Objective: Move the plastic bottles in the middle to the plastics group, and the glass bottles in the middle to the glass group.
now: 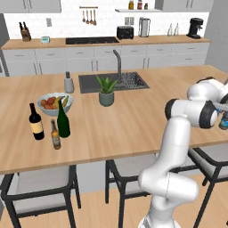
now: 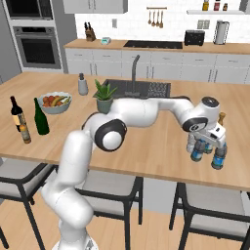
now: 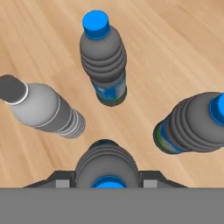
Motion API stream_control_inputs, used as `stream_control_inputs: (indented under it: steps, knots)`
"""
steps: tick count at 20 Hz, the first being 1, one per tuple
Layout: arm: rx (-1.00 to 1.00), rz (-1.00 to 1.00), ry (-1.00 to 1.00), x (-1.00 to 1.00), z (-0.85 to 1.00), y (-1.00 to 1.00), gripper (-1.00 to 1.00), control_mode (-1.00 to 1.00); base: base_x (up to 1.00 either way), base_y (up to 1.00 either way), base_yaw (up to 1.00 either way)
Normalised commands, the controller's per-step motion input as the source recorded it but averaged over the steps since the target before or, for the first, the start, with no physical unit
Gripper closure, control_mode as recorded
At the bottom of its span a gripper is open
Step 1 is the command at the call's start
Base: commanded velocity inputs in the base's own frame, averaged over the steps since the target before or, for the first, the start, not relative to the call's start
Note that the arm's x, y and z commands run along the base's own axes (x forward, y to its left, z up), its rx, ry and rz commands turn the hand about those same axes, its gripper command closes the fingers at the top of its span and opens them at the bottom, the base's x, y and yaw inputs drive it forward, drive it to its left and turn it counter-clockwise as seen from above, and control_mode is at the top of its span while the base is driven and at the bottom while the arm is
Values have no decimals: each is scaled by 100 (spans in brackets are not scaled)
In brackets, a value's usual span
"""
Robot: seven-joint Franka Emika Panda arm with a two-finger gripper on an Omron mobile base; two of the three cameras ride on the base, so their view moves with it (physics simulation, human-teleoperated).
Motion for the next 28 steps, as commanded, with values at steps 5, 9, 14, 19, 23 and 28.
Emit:
stream_control_inputs:
  steps: [5, 9, 14, 19, 23, 28]
  knots:
    - [-11, 0, -5, -8, 0, 12, 100, -100, 0, 0, 0]
    - [-10, 0, -3, 0, -1, 0, 100, -100, 0, 0, 0]
    - [0, 0, 9, 0, -16, 0, 100, -100, 0, 0, 0]
    - [0, 0, 4, 0, -2, 0, 100, -100, 0, 0, 0]
    - [0, 1, 0, 3, -5, -1, 100, -100, 0, 0, 0]
    - [7, 3, 3, 2, -8, -7, 100, -100, 0, 0, 0]
